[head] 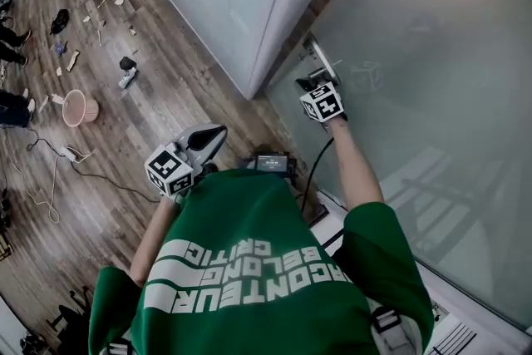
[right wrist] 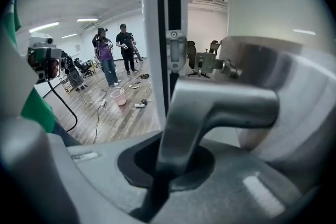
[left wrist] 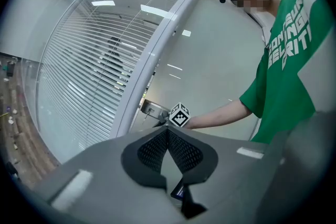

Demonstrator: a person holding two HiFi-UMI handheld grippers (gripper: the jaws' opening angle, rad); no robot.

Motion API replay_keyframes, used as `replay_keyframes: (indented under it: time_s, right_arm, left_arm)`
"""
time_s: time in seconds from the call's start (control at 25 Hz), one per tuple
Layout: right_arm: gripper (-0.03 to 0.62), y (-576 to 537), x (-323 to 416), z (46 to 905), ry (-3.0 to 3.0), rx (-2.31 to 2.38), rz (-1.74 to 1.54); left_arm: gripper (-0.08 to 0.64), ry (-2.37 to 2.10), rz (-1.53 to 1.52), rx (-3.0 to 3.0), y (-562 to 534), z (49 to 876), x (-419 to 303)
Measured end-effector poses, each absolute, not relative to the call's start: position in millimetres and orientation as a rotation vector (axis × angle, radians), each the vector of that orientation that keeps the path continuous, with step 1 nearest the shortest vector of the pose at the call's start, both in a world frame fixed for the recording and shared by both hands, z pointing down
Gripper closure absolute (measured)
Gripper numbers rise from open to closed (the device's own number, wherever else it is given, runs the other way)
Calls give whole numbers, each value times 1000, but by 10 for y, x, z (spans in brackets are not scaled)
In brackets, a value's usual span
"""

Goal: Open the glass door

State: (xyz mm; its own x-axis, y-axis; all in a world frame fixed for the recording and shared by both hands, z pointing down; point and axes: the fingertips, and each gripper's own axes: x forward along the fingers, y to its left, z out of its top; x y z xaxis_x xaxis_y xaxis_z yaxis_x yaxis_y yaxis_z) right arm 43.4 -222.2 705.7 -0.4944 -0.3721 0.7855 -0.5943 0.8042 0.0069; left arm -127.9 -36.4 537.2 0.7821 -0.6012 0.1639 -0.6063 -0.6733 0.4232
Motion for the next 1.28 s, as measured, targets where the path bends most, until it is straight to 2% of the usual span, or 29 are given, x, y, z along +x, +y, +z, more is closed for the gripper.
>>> replay_keyframes:
  time_s: [0.48,0.96,1.28]
  right_arm:
    - [600,-2347,988,6919,-1738,619,554]
    - [600,-2759,1391,7109,-1680,669,590]
    - [600,-3056,1685,7078,-1660,730,624]
  left_arm:
    - [551,-887,35,2520,-412,5312,-968]
    - [551,-918,29,2519,-588,5512,-473]
    - [551,-774,57,2576,-681,5473,13]
